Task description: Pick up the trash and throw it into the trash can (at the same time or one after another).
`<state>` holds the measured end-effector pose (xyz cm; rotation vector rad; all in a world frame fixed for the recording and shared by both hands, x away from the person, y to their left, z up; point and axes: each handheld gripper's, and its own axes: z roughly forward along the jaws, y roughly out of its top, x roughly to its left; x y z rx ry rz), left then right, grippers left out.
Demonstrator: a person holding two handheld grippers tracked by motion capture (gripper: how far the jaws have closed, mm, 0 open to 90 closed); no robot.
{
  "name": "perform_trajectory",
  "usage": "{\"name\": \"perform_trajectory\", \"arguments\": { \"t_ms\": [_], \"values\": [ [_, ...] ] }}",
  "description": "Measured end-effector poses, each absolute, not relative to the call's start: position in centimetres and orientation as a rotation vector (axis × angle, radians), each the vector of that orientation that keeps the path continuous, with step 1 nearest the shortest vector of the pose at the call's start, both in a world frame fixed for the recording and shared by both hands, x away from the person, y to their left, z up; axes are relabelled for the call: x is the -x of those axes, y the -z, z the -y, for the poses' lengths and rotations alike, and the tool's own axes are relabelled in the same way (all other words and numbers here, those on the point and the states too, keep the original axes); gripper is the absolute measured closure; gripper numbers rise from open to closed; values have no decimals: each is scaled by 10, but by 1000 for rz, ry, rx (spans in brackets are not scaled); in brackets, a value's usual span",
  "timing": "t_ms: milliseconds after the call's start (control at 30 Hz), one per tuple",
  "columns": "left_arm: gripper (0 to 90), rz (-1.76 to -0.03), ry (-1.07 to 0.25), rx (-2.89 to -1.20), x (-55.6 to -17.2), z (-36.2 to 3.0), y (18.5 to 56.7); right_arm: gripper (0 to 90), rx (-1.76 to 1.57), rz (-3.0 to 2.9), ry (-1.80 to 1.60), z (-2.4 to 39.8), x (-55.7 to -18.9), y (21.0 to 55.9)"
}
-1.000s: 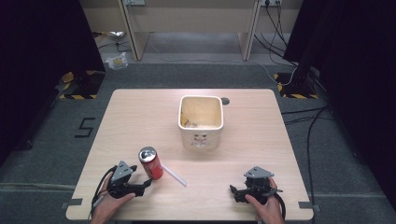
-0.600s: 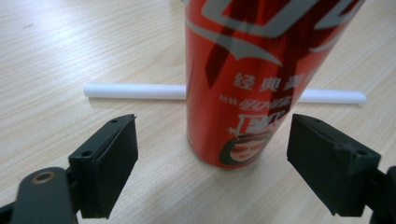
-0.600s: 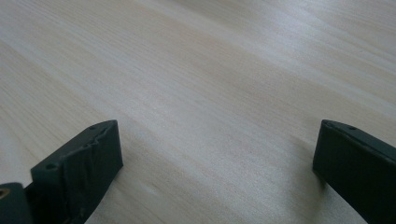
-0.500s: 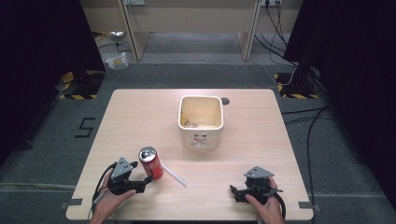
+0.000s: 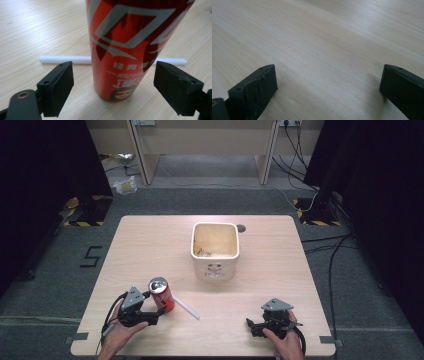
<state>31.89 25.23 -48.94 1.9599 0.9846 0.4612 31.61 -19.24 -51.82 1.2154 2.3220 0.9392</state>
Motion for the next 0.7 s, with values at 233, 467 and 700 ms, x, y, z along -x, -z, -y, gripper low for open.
{"name": "perform_trajectory", "arguments": {
  "t_ms": [233, 467, 700],
  "values": [
    [160, -967, -473, -1956, -320, -246, 486, 14, -1213, -2323, -939, 193, -316, 518],
    [197, -960, -478, -1958, -323, -242, 485, 14, -1213, -2323, -939, 192, -316, 518],
    [241, -965, -480, -1958, -327, -241, 488, 13, -1215, -2322, -938, 192, -316, 518]
  ]
}}
